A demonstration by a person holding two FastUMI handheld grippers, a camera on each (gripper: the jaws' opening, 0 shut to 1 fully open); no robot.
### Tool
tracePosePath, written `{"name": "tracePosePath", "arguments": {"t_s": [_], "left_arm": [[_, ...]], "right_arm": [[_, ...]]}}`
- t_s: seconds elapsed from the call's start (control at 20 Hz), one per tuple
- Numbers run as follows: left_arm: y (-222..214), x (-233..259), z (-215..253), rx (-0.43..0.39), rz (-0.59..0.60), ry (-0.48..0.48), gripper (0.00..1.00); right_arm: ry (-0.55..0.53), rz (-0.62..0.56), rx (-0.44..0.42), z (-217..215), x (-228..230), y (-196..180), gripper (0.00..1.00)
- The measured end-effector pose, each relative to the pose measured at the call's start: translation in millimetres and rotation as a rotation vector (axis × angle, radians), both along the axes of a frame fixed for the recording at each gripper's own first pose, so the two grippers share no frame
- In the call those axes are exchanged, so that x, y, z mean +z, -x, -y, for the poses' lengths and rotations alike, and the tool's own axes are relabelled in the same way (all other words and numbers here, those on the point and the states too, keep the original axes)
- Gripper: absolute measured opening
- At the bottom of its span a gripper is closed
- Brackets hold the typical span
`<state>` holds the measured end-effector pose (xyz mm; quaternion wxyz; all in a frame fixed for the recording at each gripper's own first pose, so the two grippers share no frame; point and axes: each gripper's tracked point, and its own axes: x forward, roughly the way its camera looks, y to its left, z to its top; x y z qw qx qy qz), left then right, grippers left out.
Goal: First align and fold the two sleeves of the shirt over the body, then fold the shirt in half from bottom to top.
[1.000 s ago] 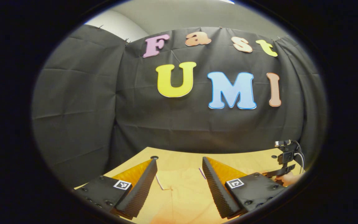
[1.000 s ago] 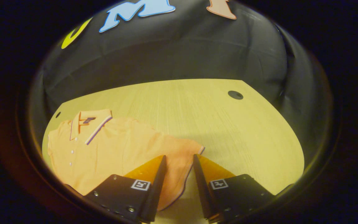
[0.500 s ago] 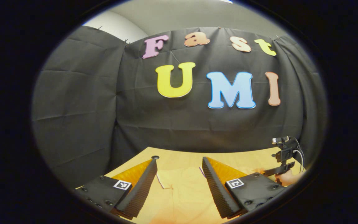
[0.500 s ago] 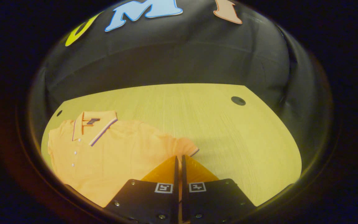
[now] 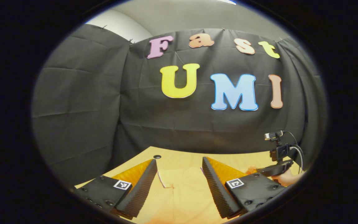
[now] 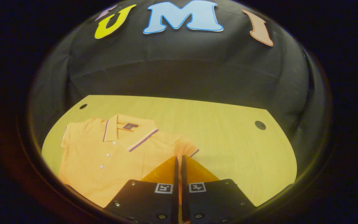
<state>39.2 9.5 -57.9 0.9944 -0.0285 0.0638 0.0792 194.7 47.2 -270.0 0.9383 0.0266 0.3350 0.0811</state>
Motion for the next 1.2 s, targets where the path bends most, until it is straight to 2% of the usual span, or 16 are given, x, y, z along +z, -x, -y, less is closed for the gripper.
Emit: {"name": "tracePosePath", "arguments": {"t_s": [0.4,0.75,0.85,1.05,1.1,1.15,1.2], "left_arm": [[8,2,-11,0.046,-0.012,-0.006,0.94],[-12,3,-28,0.022,0.003,-0.011,0.94],[-19,1,-31,0.006,0.005,-0.007,0.94],[-31,-2,-35,-0.023,0.004,0.002,0.94],[-33,-5,-36,-0.030,0.002,0.007,0.94],[-36,-6,-36,-0.038,0.002,0.012,0.94],[-40,-8,-37,-0.044,-0.001,0.016,0.94]], "right_arm": [[-0.024,-0.051,0.135,-52,-14,16,0.07],[-0.031,-0.072,0.126,-60,-12,21,0.09],[-0.030,-0.066,0.125,-62,-10,22,0.16],[-0.022,-0.052,0.105,-60,-1,25,0.40],[-0.034,-0.044,0.105,-62,7,28,0.41],[-0.033,-0.038,0.098,-61,9,29,0.63],[-0.030,-0.025,0.094,-59,15,31,0.70]]}}
